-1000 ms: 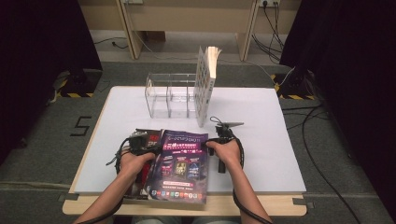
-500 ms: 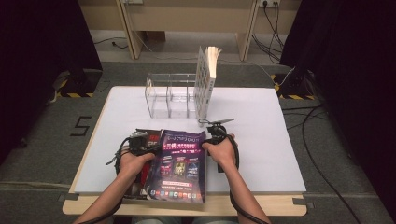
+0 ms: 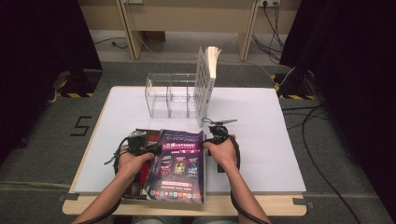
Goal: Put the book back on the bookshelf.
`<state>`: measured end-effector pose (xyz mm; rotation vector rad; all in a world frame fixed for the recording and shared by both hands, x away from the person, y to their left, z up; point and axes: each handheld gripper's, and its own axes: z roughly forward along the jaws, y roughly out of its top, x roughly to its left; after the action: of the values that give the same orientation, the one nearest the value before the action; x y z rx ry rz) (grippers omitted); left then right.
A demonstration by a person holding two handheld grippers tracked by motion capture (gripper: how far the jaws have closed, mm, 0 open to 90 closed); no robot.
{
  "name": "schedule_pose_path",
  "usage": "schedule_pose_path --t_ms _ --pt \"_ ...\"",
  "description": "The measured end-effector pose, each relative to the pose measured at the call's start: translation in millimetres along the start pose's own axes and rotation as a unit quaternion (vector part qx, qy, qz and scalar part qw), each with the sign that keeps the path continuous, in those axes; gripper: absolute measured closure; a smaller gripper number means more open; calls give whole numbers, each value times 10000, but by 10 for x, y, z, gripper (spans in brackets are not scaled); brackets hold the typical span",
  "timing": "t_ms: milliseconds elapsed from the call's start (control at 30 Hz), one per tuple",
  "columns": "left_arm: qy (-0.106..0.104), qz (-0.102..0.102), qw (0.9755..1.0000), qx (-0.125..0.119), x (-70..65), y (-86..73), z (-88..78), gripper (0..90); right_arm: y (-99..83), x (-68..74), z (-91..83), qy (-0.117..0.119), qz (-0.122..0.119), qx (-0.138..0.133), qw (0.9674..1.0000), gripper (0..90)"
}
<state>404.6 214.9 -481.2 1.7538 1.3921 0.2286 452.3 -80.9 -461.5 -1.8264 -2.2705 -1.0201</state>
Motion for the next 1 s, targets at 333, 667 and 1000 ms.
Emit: schedule_pose_path --t_ms 333,667,1000 --pt "168 81 9992 -353 -28 6 -241 388 -63 3 -48 194 114 -370 9991 809" --pt "112 -127 9972 -726 170 -169 -488 375 -77 66 -129 417 85 -860 9954 829" --pt "272 -385 9940 -989 356 -361 -601 377 -89 205 -235 562 -213 -1418 9881 833"
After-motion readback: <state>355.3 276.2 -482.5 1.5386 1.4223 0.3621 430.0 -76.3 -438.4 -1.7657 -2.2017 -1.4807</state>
